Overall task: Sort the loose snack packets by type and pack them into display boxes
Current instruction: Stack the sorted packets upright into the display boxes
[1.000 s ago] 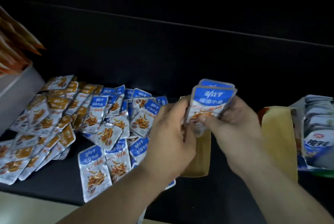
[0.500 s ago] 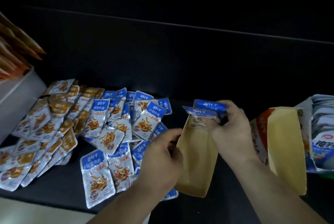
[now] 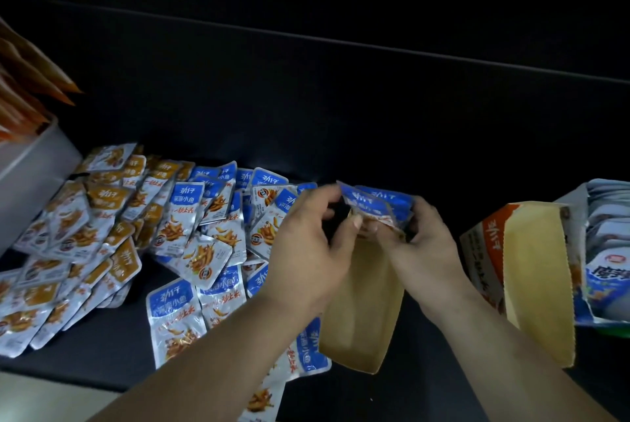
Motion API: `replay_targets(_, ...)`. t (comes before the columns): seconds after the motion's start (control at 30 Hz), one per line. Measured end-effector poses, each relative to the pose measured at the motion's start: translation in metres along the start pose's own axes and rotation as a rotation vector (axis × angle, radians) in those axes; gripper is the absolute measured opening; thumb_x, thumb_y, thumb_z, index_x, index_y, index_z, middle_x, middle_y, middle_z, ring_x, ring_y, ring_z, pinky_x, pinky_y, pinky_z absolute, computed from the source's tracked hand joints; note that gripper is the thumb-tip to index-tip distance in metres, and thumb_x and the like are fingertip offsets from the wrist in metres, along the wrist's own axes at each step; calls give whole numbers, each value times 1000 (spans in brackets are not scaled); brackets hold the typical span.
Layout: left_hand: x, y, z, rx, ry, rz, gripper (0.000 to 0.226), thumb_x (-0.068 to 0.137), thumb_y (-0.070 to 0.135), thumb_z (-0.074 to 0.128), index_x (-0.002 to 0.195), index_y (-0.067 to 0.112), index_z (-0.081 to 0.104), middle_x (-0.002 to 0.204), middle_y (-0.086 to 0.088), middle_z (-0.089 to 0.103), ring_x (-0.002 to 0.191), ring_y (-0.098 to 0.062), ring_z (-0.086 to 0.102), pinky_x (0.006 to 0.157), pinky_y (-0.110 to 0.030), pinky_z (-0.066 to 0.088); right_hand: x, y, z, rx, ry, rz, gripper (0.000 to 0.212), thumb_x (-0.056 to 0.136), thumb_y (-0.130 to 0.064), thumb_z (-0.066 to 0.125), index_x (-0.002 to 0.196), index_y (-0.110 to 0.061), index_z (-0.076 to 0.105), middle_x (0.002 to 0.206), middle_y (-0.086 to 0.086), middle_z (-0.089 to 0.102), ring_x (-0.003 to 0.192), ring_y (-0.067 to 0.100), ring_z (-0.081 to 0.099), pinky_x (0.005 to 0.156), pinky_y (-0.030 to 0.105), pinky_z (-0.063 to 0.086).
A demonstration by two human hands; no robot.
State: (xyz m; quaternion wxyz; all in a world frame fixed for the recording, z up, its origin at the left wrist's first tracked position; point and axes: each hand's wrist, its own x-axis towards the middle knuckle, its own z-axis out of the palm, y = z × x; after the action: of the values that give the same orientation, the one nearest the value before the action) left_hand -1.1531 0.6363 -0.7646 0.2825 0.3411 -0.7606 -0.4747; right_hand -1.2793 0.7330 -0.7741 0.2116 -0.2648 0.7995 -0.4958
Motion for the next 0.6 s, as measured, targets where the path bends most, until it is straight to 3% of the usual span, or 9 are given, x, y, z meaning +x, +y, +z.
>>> replay_targets(0.07,7,8,-4,-4,1,52,20,97,25,71,113,34,63,98,17,64,74,11,58,63,-6,43,1,1,-3,-27,9,-22,36,89,-28,79,117,-41,62,124,-11,57,112,2,59,99,33,54)
replay_targets(0.2,16,7,-12,112,-110,173,12,97,15,69,99,26,65,89,17,63,88,7,59,73,-4,43,-2,5,-12,-73,18,-94,44,90,-14,77,124,-37,61,124,-13,60,114,-4,57,97,16,51)
replay_targets(0.27,17,-2,-9,199,-117,199,11,96,15,70,99,24,66,92,17,58,87,4,58,72,-5,41,-4,8,-14,-85,19,-101,51,89,-10,76,128,-38,59,126,-14,60,115,-8,56,97,11,49)
replay_targets(0.37,15,-10,2,218,-118,178,14,96,17,69,106,25,65,99,16,56,84,0,58,72,-10,45,-4,15,-14,-84,50,-69,62,87,-14,80,137,-39,53,126,-17,60,114,-9,56,97,16,50)
replay_targets(0.5,12,-13,11,190,-71,91,34,95,27,70,127,28,58,114,14,62,91,-3,62,78,-19,54,-9,20,-18,-43,33,-39,72,85,-18,82,142,-43,47,128,-21,60,114,-8,57,90,14,50)
replay_targets(0.6,8,-15,12,151,-50,46,37,96,29,70,131,27,60,116,13,64,99,-2,63,81,-18,55,-15,22,-19,-17,41,-73,77,85,-10,81,144,-45,46,129,-21,57,118,-8,57,95,18,53)
